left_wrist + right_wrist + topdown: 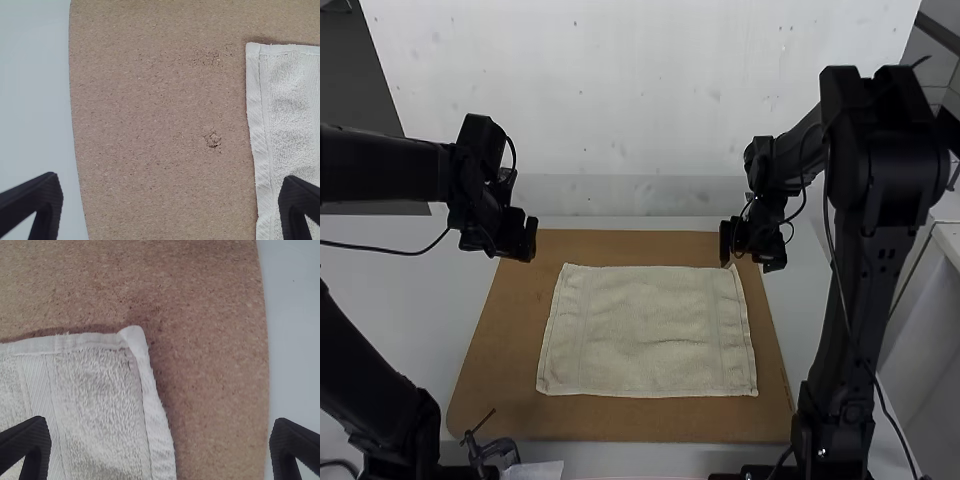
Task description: Fold the towel.
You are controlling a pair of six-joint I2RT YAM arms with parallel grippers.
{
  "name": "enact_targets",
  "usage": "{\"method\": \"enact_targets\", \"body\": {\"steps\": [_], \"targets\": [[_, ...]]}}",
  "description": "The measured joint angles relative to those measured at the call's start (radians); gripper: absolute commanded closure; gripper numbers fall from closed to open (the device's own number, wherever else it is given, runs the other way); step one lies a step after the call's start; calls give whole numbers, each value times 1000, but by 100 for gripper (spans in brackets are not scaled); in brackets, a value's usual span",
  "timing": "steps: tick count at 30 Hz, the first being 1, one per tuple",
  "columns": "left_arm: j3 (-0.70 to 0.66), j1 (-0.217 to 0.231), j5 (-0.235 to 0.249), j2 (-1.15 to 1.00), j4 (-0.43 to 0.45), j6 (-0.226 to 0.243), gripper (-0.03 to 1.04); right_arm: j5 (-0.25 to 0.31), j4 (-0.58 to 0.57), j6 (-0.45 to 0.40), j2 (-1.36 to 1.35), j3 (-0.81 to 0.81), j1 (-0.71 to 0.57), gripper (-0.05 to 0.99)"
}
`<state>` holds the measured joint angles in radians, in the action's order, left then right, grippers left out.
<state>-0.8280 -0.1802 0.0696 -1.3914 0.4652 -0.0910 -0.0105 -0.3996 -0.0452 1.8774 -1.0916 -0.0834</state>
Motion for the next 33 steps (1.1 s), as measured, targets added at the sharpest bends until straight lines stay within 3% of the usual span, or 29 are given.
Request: {"method": "enact_targets", "body": {"steps": [5, 8, 11, 15, 19, 27, 33], "targets": [[0, 14, -21, 0, -2, 0, 4, -1, -1, 9, 105, -62, 0, -1], [0, 22, -31, 0, -13, 0, 4, -1, 3, 12, 145, -80, -1, 5], [0, 23, -37, -6, -22, 0, 4, 0, 5, 13, 174, -90, -5, 24], [-2, 27, -48, -67, -36, 0, 3, 17, -1, 5, 200, -122, -16, 67], [-14, 44, -71, -150, -46, 0, 3, 4, -1, 0, 217, -145, -36, 92], [-141, 42, -87, -380, -59, 0, 5, 15, 0, -7, 219, -148, -54, 92], [-297, 2, -93, -528, -58, -8, 5, 15, 0, -7, 219, -148, -54, 92]]}}
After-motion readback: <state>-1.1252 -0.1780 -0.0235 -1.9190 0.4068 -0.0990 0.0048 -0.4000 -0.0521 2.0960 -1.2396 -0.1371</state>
